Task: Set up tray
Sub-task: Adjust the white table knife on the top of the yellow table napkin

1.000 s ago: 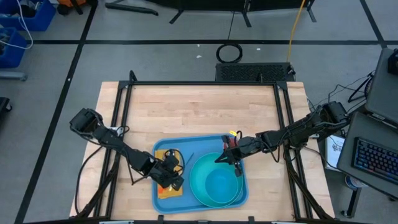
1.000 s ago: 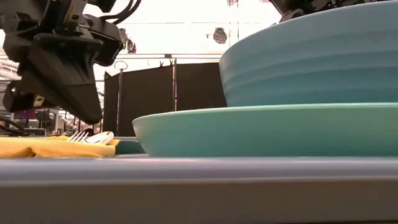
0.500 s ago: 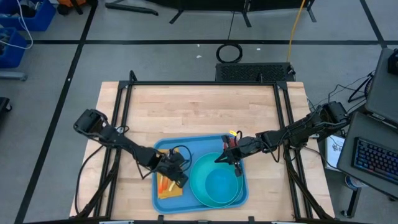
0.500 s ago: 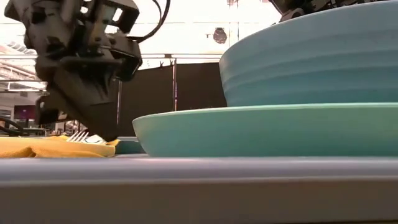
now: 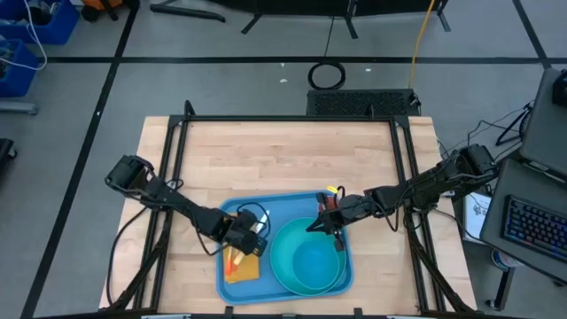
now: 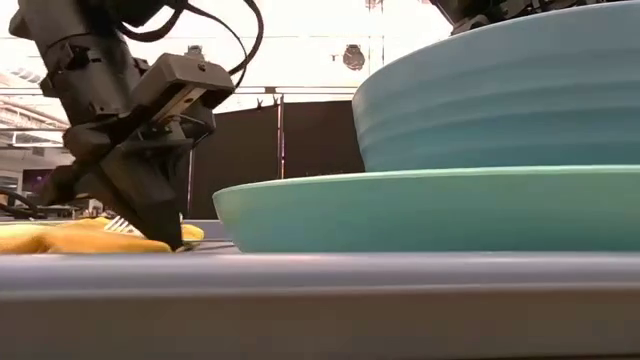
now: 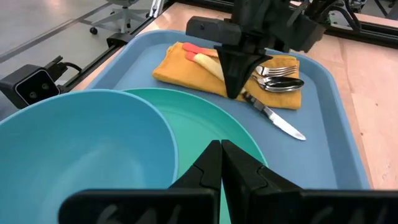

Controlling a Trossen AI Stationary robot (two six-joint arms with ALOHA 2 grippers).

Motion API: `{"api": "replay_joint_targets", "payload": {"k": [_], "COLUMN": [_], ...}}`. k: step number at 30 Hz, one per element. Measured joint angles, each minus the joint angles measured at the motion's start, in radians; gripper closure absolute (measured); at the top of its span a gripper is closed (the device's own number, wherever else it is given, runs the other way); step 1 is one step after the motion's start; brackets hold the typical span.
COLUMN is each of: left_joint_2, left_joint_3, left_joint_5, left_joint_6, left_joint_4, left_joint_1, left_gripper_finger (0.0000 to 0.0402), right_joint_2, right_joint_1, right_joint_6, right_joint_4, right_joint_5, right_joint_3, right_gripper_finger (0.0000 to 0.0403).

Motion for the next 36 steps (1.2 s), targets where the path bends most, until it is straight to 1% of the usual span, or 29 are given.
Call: {"api": "replay_joint_targets", "payload": {"k": [2, 5, 7, 9, 11, 13, 17, 20, 22, 31, 33, 36], "left_joint_2": [-0.001, -0.007, -0.010, -0.010, -0.010, -0.011, -0.010, -0.011, -0.011, 0.003, 0.017, 0.029], "left_joint_3": [0.000, 0.000, 0.008, 0.024, 0.049, 0.076, 0.119, 0.140, 0.140, 0.142, 0.142, 0.142], "left_joint_5": [-0.012, -0.121, -0.171, -0.203, -0.206, -0.174, -0.137, -0.136, -0.137, -0.129, -0.121, -0.117], "left_joint_6": [-0.028, -0.002, 0.023, 0.019, 0.021, 0.010, -0.054, -0.072, -0.061, 0.026, 0.026, 0.031], "left_joint_4": [-0.004, 0.028, 0.046, 0.028, 0.005, -0.023, -0.145, -0.246, -0.285, -0.263, -0.256, -0.264], "left_joint_1": [-0.008, -0.031, -0.041, -0.054, -0.068, -0.080, -0.103, -0.113, -0.117, -0.117, -0.114, -0.112], "left_gripper_finger": [0.0398, 0.0398, 0.0399, 0.0397, 0.0397, 0.0399, 0.0388, 0.0368, 0.0348, 0.0230, 0.0212, 0.0201], "right_joint_2": [0.000, 0.000, 0.000, 0.000, 0.000, 0.000, 0.000, 0.000, 0.000, 0.000, 0.000, 0.000], "right_joint_1": [0.000, 0.000, 0.000, 0.000, 0.000, 0.000, 0.000, 0.000, 0.000, 0.000, 0.000, 0.000], "right_joint_6": [0.000, 0.000, 0.000, 0.000, -0.001, -0.001, -0.003, -0.003, -0.001, 0.000, 0.000, 0.000], "right_joint_4": [0.000, 0.000, 0.000, 0.000, 0.000, 0.000, -0.010, -0.008, -0.008, -0.007, -0.007, -0.007], "right_joint_5": [0.000, 0.000, 0.000, 0.000, 0.000, 0.000, 0.000, 0.000, 0.000, 0.000, 0.000, 0.000], "right_joint_3": [0.000, 0.000, 0.000, 0.000, 0.000, 0.000, 0.000, 0.000, 0.000, 0.000, 0.000, 0.000], "right_gripper_finger": [0.0403, 0.0403, 0.0403, 0.0403, 0.0403, 0.0403, 0.0403, 0.0403, 0.0403, 0.0403, 0.0403, 0.0403]}}
